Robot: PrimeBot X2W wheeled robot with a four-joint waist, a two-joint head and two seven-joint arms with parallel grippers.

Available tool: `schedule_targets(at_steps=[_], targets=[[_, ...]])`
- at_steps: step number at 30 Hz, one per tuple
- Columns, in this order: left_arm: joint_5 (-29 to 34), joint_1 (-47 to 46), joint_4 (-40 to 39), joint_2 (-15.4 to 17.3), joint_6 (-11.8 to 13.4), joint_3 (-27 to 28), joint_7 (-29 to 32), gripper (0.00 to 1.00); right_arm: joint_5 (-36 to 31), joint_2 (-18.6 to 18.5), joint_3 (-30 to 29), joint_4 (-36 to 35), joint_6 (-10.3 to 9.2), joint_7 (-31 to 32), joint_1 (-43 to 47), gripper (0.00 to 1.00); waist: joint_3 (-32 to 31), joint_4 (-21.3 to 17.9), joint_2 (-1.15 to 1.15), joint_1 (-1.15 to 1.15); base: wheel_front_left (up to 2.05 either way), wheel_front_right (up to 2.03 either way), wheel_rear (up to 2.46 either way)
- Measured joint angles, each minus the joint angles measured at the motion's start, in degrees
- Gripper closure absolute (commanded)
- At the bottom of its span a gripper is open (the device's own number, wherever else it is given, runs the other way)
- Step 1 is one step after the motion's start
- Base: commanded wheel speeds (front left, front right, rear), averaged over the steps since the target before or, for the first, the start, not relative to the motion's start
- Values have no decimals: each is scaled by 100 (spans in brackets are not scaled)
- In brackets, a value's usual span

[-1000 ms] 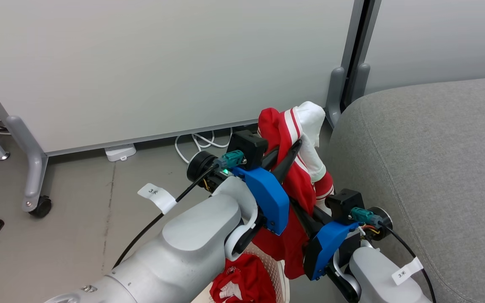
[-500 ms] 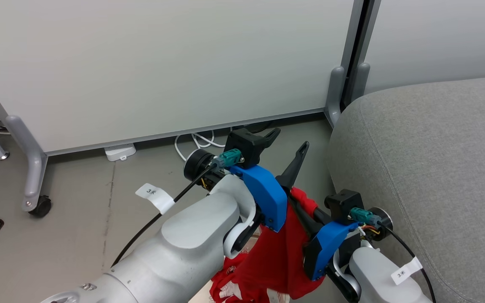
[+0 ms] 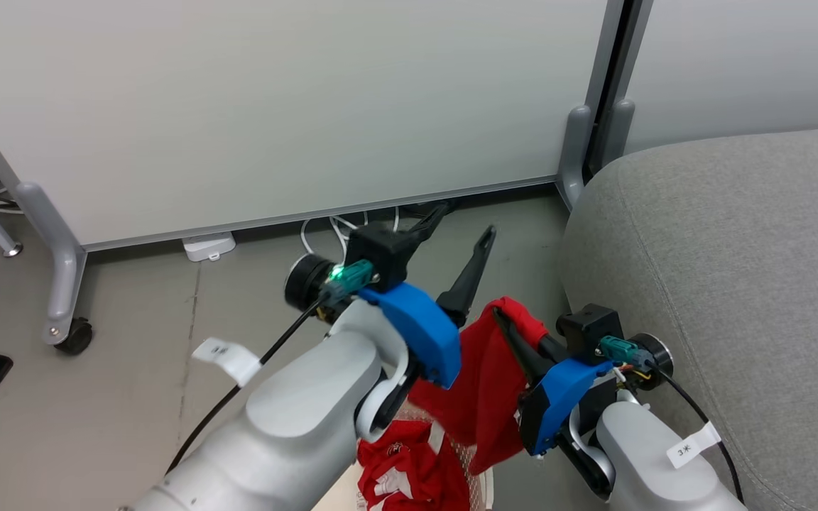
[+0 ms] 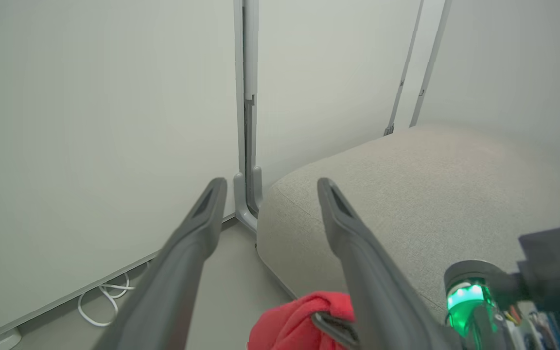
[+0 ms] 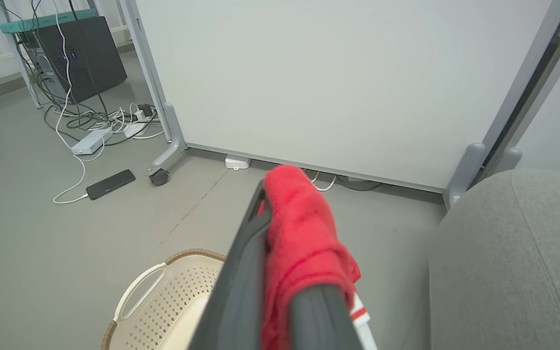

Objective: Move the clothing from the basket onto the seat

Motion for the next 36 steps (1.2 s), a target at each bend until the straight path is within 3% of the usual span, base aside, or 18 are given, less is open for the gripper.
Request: schedule_targets(at_steps=[6,17,25,36], targets=[[689,715,-597,272,59,694,0,0,-224,0,-289,-64,0,-5,5,100,36,71,0,0,0,0,0],[1920,2455,-1681,744,-60,2049,-5,0,-404,0,-452,-297,0,-7,88,100,47,-5,0,0,0,0,0],[2522,3210,-2013,681,-263,2853,-5,0,-515,0,-561,-407,0,5,174,100,4,-17,0,0,0,0,0],[3060,3474,-2027,378,-536,3520,-7,0,-501,0,-513,-544,0,74,261,100,9,-309,0,0,0,0,0]])
